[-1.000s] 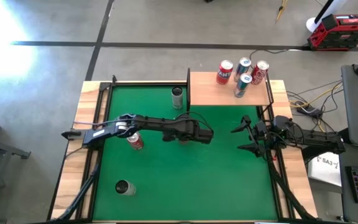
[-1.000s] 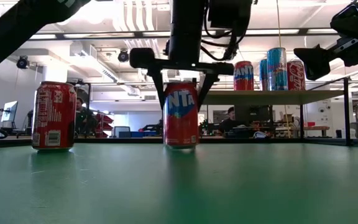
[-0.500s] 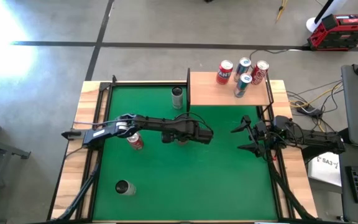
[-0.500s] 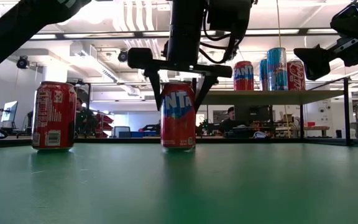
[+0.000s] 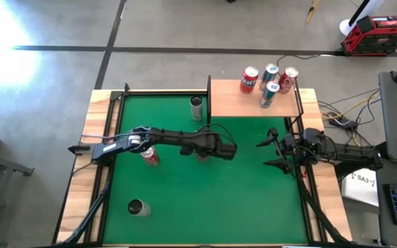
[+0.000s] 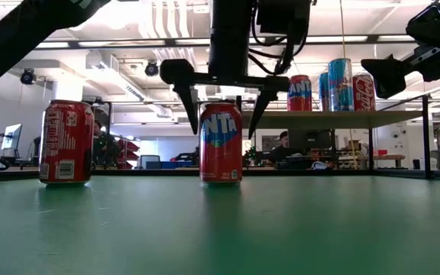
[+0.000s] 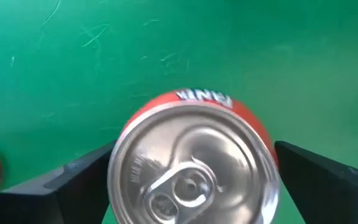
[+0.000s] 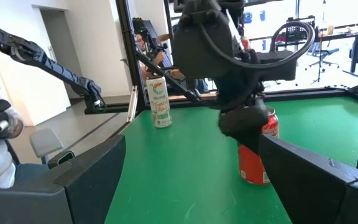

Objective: Place canned beverage on shelf
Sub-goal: Put the red soda can on the shelf aligned with the other red soda can

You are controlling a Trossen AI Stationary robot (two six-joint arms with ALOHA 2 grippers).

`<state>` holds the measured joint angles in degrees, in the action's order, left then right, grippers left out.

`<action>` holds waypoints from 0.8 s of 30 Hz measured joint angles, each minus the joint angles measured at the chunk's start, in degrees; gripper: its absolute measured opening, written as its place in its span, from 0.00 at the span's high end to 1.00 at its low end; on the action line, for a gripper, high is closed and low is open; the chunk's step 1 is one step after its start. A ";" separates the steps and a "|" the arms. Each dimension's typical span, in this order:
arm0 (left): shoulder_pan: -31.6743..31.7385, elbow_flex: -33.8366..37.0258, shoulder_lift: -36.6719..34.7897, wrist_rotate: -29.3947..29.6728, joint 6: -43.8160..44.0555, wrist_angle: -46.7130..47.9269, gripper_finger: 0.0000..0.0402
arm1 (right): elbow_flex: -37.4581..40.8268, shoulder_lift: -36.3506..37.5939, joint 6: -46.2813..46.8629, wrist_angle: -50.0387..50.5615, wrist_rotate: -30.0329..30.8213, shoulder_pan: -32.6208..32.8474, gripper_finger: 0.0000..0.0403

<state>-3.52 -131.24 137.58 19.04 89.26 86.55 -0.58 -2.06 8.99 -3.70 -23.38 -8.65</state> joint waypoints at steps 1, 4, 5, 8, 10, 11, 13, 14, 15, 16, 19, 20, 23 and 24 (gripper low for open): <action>-0.21 0.00 0.00 -0.02 -2.25 0.11 0.01 | 0.00 -0.01 0.00 0.00 -0.01 0.00 0.11; -0.91 0.03 0.00 -0.03 -9.65 0.19 0.01 | 0.00 -0.01 -0.02 0.00 0.00 0.01 0.11; -1.14 0.07 0.00 -0.04 -11.66 0.00 0.01 | 0.00 -0.01 0.00 0.00 0.00 0.01 0.11; -1.74 0.09 -0.04 -0.36 -16.44 -0.21 0.01 | 0.00 -0.01 0.00 0.00 0.00 0.01 0.11; -1.85 0.02 -0.31 -1.49 -18.85 -0.30 0.01 | 0.00 0.00 0.00 0.00 0.00 -0.01 0.11; -1.85 0.00 -0.46 -2.00 -19.70 -0.41 0.01 | 0.00 0.00 -0.02 0.00 0.00 -0.01 0.11; -1.75 -0.02 -0.65 -2.44 -20.46 -0.51 0.01 | 0.00 0.01 -0.02 0.00 0.00 0.01 0.11; -1.52 0.06 -0.66 -3.03 -20.88 -0.55 0.01 | 0.00 -0.01 -0.02 0.00 0.00 0.01 0.11; -1.20 0.29 -0.67 -3.73 -21.22 -0.59 0.02 | 0.00 -0.01 0.00 0.00 0.00 -0.01 0.11; -0.84 0.54 -0.66 -4.48 -21.36 -0.60 0.02 | 0.00 -0.01 0.00 0.00 0.00 -0.01 0.11; 0.40 1.29 -0.66 -6.79 -21.49 -1.06 0.03 | 0.00 -0.01 -0.02 0.00 0.00 0.01 0.11; 0.86 1.42 -0.66 -7.33 -21.45 -1.06 0.03 | 0.00 -0.01 0.00 0.00 0.00 -0.01 0.11; 2.16 1.59 -0.66 -9.19 -21.17 -1.90 0.04 | 0.00 -0.01 0.00 0.00 0.00 -0.01 0.11; 2.53 1.60 -0.66 -9.68 -21.02 -2.31 0.04 | 0.00 -0.01 0.00 0.02 0.00 -0.01 0.11</action>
<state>-0.99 -129.64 136.92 9.36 68.24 84.24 -0.58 -2.07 8.99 -3.69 -23.38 -8.66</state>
